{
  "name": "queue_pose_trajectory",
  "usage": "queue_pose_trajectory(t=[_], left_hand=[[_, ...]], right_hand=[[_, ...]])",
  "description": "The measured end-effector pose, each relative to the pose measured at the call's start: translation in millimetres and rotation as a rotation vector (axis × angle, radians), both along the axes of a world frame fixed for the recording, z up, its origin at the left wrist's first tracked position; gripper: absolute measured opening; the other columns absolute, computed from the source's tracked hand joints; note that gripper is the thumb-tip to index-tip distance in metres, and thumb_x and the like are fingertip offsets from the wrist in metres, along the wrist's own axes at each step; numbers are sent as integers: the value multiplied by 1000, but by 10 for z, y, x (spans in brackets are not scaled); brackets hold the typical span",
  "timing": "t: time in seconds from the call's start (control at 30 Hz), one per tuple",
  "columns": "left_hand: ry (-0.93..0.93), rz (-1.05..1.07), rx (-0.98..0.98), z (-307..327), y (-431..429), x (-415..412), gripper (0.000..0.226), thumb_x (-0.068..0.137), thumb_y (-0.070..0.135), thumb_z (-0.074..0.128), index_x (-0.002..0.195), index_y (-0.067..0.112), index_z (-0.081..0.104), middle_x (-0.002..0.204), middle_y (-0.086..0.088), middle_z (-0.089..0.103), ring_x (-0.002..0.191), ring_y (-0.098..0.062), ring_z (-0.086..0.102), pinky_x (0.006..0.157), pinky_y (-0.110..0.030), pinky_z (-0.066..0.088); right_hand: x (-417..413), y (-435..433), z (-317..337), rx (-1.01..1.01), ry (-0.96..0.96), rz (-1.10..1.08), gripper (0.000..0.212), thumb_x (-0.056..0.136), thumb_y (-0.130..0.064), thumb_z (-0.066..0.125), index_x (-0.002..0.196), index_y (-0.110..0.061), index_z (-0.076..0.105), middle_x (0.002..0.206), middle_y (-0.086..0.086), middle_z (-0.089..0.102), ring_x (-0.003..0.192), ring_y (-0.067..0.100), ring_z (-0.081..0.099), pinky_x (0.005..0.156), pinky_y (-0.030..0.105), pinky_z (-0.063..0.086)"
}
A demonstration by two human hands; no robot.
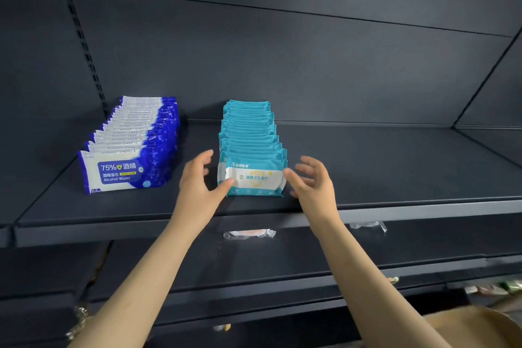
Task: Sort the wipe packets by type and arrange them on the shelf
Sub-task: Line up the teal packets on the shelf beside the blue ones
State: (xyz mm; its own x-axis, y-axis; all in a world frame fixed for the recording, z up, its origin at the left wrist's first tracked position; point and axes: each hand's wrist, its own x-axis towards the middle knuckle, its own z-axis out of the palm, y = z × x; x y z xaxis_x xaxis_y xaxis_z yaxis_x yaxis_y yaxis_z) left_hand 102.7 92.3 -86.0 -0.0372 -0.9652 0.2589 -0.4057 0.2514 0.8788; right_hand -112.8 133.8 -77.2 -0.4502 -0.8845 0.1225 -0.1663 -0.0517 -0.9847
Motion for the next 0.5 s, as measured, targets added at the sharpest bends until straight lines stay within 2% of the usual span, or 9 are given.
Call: queue_pose_trajectory(t=[0.07,0.17,0.23,0.33,0.43,0.5], left_hand=[[-2,26,-110,56,114,-63,63,86,23,74,140,28,42,137,10,44,125,-10,45,107,-34,39],[39,-24,-204,217,301,-287,50,89,19,70,133,29,48,129,14,45,121,-8,47,105,-28,39],[63,-74,-244,326,449,-546,45,90,17,68,128,31,50,124,17,47,116,-5,48,101,-20,38],[108,-186,-228,428,739,-1056,42,92,18,67,128,32,49,130,14,50,117,-3,49,95,-6,36],[165,-322,-155,415,1136,-1660,43,94,20,64,132,33,48,136,13,50,123,-1,48,100,-15,38],[183,-428,-81,352,1468,-2120,44,95,22,63,135,33,48,139,14,49,127,0,46,103,-20,38]], right_hand=[[-100,110,89,-34,-69,-19,46,89,-32,73,131,-27,57,126,-8,62,115,9,61,90,24,51],[-310,369,242,-96,-167,-40,44,92,-32,69,134,-27,57,133,-8,60,123,4,56,86,11,41],[-508,621,322,-123,-194,-62,44,94,-32,67,136,-27,55,136,-9,58,127,3,53,88,11,39],[-915,1101,363,-157,-218,-143,47,95,-32,66,139,-27,53,141,-9,54,131,5,49,96,17,38],[-1399,1727,331,-172,-234,-248,49,95,-33,65,141,-26,51,143,-7,52,132,7,49,90,13,41],[-1750,2220,246,-171,-230,-330,50,94,-37,65,142,-29,50,143,-9,51,133,8,48,92,16,40]])
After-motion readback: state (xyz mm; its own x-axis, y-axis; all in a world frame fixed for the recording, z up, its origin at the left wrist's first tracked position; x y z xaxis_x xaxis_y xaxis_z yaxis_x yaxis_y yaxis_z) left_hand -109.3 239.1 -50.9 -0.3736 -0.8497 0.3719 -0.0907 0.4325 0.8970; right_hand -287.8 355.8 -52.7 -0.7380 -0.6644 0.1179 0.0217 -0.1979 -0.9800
